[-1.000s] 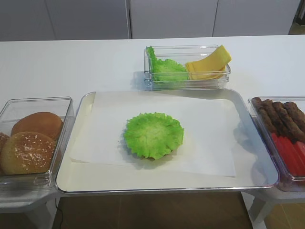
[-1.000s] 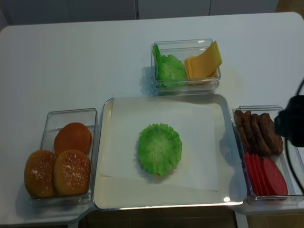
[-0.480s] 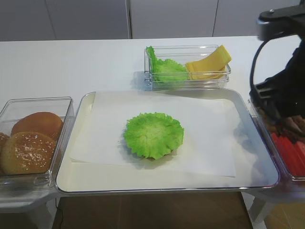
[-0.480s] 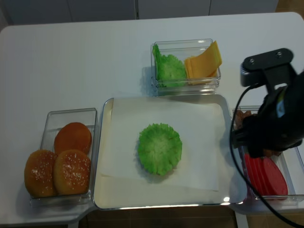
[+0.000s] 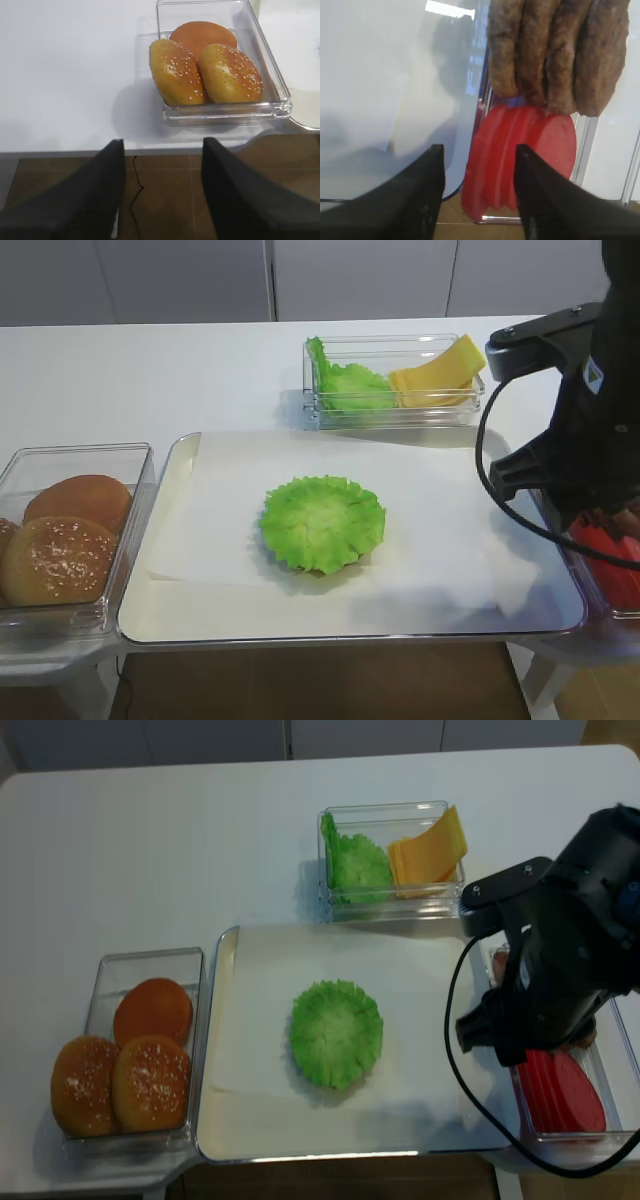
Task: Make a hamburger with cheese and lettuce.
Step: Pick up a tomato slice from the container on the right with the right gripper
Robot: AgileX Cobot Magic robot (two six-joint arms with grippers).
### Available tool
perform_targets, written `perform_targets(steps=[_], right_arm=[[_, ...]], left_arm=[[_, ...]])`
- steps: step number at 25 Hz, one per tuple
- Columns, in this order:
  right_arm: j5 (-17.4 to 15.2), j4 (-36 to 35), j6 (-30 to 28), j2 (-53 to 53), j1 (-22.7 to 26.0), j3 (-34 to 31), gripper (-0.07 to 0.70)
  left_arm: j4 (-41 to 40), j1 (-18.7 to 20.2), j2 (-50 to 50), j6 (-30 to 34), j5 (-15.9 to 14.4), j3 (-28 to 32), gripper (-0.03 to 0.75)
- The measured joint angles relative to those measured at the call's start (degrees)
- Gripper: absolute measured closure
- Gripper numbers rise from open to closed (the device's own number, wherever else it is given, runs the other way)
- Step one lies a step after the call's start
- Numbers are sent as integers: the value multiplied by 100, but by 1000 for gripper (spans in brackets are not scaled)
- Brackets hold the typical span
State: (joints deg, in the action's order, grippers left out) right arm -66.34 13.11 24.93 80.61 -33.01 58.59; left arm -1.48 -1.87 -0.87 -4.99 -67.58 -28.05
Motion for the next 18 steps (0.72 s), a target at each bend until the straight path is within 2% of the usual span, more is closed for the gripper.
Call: perform_targets(steps=[18], right_arm=[[114, 50, 34, 483, 0, -31, 318]], left_arm=[[0, 0, 0, 0, 0, 0, 346]])
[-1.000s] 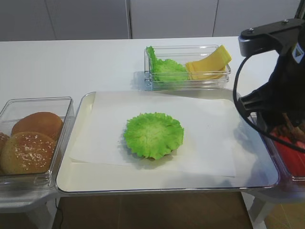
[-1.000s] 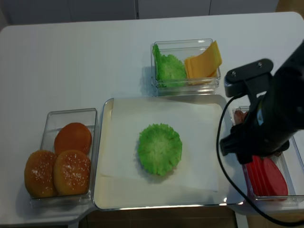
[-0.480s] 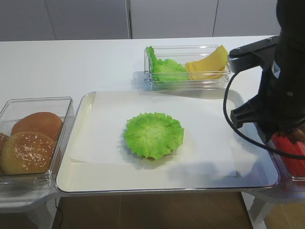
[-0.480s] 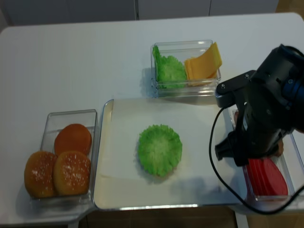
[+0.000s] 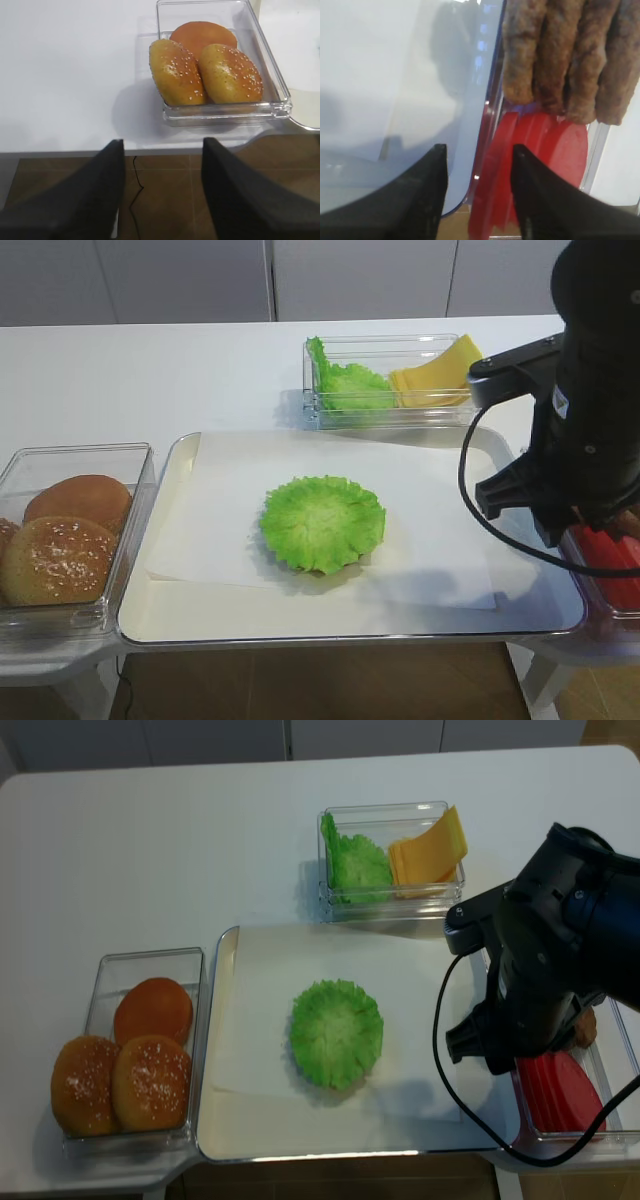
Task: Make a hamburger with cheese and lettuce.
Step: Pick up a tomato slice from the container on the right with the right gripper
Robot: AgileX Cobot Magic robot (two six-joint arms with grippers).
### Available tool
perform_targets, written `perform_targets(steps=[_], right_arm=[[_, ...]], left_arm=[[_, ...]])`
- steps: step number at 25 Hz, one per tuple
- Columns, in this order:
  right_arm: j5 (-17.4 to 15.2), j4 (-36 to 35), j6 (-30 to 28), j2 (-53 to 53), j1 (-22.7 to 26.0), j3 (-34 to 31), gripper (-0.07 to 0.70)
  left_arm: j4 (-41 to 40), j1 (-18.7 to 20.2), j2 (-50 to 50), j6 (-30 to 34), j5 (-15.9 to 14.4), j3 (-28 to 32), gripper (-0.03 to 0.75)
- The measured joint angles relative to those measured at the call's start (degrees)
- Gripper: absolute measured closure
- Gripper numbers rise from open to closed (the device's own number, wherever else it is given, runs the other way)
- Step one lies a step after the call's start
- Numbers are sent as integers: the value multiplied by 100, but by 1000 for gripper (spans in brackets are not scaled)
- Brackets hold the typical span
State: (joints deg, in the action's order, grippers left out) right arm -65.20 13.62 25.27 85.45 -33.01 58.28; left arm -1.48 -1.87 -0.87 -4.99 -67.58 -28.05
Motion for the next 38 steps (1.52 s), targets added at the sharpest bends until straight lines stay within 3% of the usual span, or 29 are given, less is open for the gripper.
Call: perform_targets(steps=[6, 18, 28, 38], right_arm=[[8, 139, 11, 0, 0, 0, 365], [-75, 161, -8, 97, 0, 0, 374], [-100, 217, -8, 97, 0, 0, 566], [-112, 217, 4, 97, 0, 0, 576]], left_arm=[[0, 0, 0, 0, 0, 0, 346], [0, 0, 0, 0, 0, 0, 346], [0, 0, 0, 0, 0, 0, 346], [0, 0, 0, 0, 0, 0, 346]])
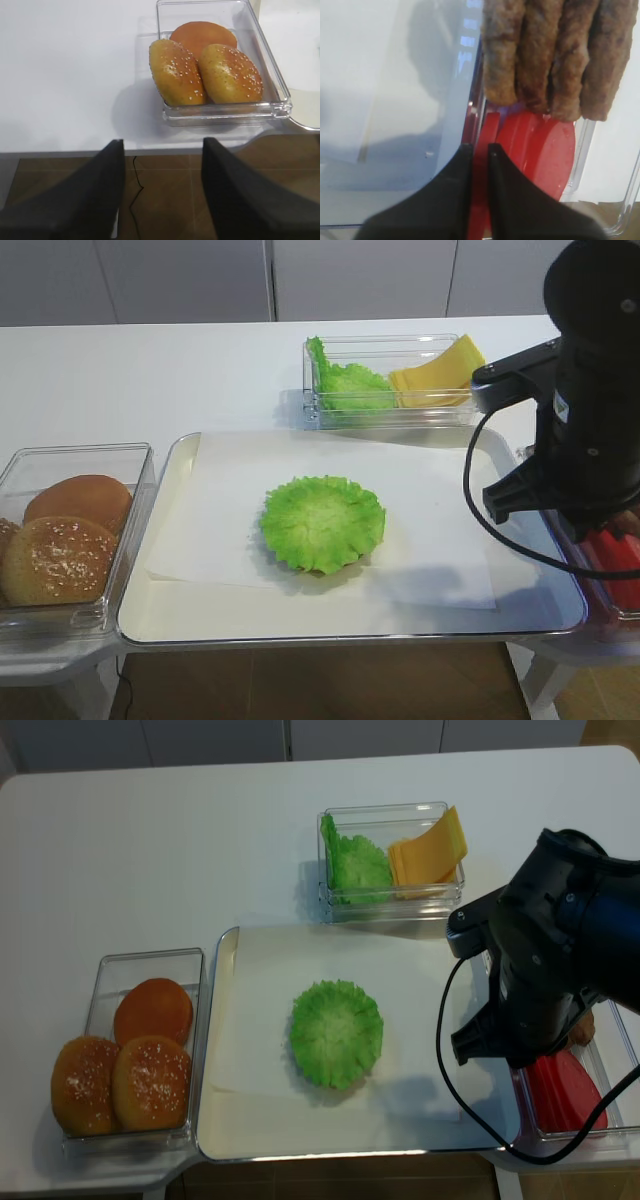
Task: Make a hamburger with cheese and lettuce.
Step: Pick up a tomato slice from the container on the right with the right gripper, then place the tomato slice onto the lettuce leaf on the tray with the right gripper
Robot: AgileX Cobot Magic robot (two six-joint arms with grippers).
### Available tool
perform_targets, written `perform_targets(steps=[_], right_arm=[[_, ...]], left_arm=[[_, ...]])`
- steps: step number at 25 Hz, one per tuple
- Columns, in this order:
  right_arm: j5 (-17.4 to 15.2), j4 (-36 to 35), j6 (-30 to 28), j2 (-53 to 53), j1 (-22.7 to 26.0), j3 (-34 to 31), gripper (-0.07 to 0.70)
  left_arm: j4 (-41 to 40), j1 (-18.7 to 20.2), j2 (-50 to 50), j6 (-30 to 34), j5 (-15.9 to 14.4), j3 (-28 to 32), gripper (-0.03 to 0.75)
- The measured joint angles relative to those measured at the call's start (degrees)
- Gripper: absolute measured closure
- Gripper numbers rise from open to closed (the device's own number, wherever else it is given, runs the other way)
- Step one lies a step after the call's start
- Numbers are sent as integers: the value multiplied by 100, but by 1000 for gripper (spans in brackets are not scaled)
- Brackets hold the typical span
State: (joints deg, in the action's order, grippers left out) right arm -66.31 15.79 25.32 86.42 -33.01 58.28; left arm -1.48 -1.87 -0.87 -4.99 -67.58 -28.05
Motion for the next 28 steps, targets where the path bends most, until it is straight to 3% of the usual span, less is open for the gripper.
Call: perform_targets(steps=[28], right_arm=[[-196, -129, -1, -1962, 0, 203, 577]], left_arm=[[0, 0, 0, 0, 0, 0, 346]])
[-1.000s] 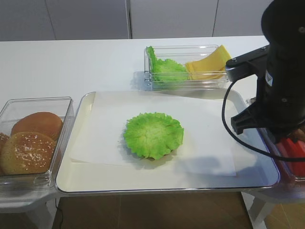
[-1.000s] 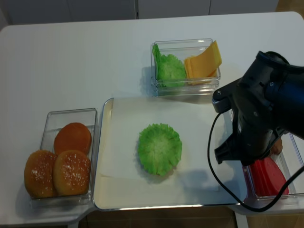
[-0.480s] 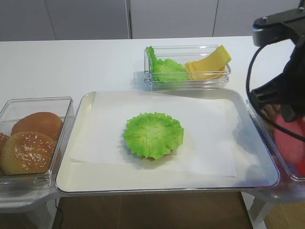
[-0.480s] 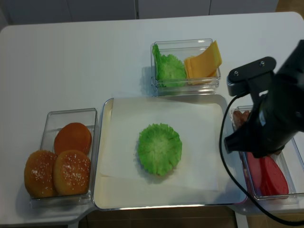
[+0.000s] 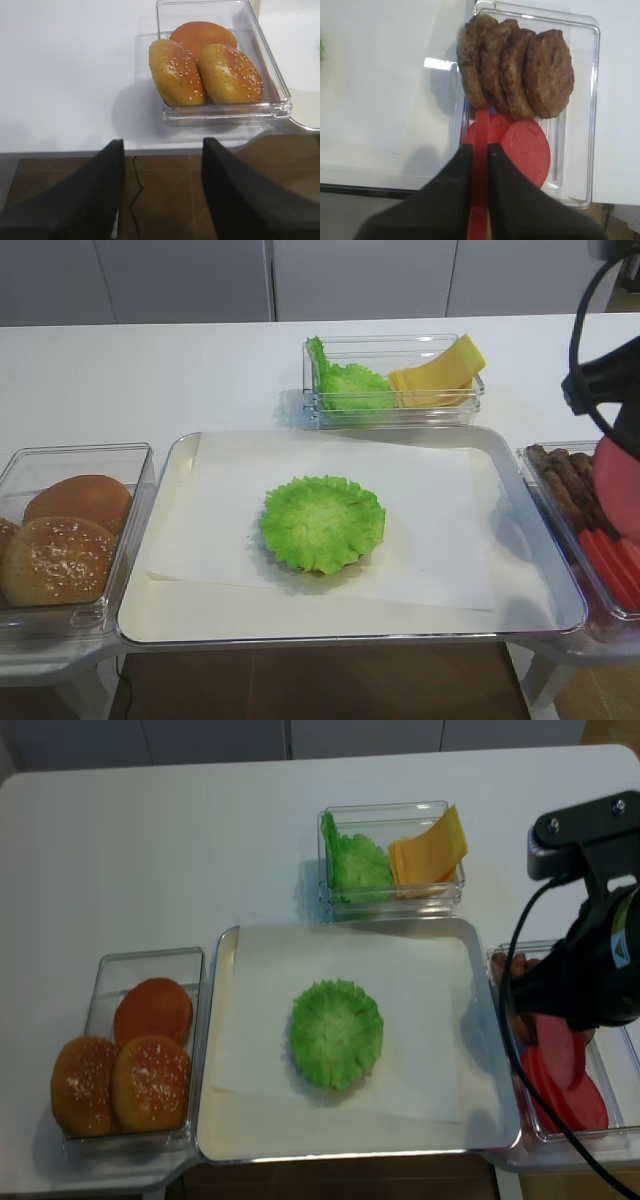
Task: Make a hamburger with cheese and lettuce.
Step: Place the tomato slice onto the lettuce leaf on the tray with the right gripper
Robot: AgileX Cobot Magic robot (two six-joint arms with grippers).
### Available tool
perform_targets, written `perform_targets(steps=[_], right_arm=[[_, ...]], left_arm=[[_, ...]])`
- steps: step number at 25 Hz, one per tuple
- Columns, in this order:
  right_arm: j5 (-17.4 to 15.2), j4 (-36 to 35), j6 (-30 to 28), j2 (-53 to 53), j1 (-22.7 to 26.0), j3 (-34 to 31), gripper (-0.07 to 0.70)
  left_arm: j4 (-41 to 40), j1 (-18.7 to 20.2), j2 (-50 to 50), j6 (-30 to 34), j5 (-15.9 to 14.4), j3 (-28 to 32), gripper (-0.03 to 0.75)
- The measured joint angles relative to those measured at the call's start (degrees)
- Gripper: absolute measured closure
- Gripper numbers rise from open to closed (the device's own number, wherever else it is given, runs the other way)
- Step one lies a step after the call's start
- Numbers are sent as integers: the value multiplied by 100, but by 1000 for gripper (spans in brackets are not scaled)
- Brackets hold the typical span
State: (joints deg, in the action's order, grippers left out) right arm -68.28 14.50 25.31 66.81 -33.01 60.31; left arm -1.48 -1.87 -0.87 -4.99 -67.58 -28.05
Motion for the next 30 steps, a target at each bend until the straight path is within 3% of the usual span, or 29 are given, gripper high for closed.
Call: perform_targets(steps=[16, 30], right_arm=[[282, -485, -254, 795, -42, 1106, 578], [722, -273, -239, 2449, -1100, 2048, 580]], left_arm=[[0, 0, 0, 0, 0, 0, 346], [0, 0, 0, 0, 0, 0, 346]])
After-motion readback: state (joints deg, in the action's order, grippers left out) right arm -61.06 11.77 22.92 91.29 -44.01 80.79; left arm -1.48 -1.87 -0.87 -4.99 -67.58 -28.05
